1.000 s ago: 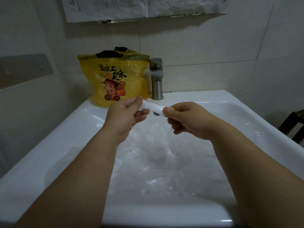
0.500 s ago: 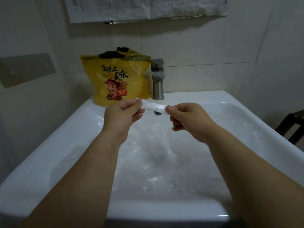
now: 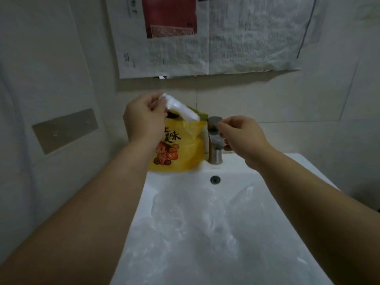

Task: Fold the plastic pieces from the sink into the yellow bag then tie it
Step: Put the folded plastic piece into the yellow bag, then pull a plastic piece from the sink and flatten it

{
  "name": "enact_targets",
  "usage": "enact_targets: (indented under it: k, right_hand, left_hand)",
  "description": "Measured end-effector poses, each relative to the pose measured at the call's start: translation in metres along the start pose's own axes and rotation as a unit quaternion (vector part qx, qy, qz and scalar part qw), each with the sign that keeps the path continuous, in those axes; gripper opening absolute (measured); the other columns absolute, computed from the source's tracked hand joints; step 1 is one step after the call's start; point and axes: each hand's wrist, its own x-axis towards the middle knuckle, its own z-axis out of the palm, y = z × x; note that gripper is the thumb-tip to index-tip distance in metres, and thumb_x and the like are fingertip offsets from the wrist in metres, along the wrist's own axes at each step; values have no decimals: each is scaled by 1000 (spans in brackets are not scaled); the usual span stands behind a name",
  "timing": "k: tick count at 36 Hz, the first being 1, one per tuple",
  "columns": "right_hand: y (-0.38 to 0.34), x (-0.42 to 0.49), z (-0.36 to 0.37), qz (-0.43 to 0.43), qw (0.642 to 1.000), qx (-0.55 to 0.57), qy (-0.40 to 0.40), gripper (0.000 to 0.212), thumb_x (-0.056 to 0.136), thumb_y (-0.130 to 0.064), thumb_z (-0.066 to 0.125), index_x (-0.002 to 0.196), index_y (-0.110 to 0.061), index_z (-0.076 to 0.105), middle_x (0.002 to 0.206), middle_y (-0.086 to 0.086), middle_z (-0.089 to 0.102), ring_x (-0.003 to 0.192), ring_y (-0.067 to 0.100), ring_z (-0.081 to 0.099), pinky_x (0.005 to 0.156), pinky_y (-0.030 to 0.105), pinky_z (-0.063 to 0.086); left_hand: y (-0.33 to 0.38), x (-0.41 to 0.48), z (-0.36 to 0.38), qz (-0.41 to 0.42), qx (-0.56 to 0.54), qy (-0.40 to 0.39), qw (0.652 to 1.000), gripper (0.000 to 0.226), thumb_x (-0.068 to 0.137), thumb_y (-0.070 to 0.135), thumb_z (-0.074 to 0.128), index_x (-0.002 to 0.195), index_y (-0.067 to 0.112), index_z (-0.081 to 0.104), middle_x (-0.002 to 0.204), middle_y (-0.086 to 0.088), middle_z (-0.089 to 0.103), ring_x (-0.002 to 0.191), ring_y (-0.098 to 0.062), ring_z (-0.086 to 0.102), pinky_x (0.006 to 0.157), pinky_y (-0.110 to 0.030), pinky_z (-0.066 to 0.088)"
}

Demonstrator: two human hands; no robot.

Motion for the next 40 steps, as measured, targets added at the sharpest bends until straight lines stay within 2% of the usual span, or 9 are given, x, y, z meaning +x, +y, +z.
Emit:
enact_targets:
  k: [4,8,12,16,23,27,31,34,40]
  right_hand:
    - [-10,23,7,-21,1000,-16,-7,12,93,-20,57,84,-21,66,76,1,64,68,15,58,77,45,56]
    - [-9,40,12,-29,999,-16,-17,13,94,-20,56,84,-22,63,75,0,62,67,15,56,75,44,56]
    - [-2,53,14,-29,999,-17,-13,8,94,-21,57,93,-20,65,75,-2,62,67,13,56,76,41,56]
    - [6,53,13,-18,1000,-14,-14,10,93,-23,59,87,-20,65,75,1,63,66,14,56,73,41,56]
    - [23,36,9,17,1000,-19,-16,19,93,-17,57,76,-22,63,70,-2,59,66,12,55,66,31,52]
    - [28,13,9,39,999,-16,-29,16,93,-18,57,87,-7,67,74,4,59,65,15,53,59,25,50]
    - [38,-12,10,56,997,-21,-38,24,94,-13,54,102,8,63,74,8,53,63,15,48,53,21,47]
    - [52,-28,12,77,995,-47,-47,13,93,-15,55,91,-7,65,75,5,56,66,16,52,64,30,50]
    - [88,-53,12,120,981,-141,-63,29,94,-22,56,121,-13,61,96,0,58,83,16,54,77,30,46]
  left_hand:
    - [15,37,10,68,68,14,995,3,94,26,61,97,25,62,95,1,70,88,-14,68,83,-35,57]
    - [16,60,26,90,142,1,986,4,96,24,58,93,24,56,88,9,61,79,-5,57,64,-12,42]
    - [2,73,46,61,226,-72,970,15,98,22,54,105,17,67,103,1,64,94,-14,57,76,-23,40]
    - [-7,74,56,-15,386,-230,893,28,101,28,46,112,13,68,115,-11,62,111,-33,55,97,-42,44]
    - [-5,37,45,36,260,-177,949,30,99,25,49,124,20,65,133,1,60,125,-19,51,103,-30,38]
    - [-3,3,31,37,216,-141,965,28,99,23,49,121,20,67,120,4,65,102,-10,58,82,-18,38]
    - [-14,-33,22,-12,186,-186,965,27,98,25,52,121,23,66,113,3,67,94,-14,61,79,-25,47]
    - [-28,-63,19,-48,179,-223,957,27,96,24,55,119,21,68,116,3,67,104,-17,60,86,-25,46]
    - [-59,-119,20,-135,181,-301,926,27,95,24,58,120,18,67,123,1,65,113,-18,58,94,-26,44]
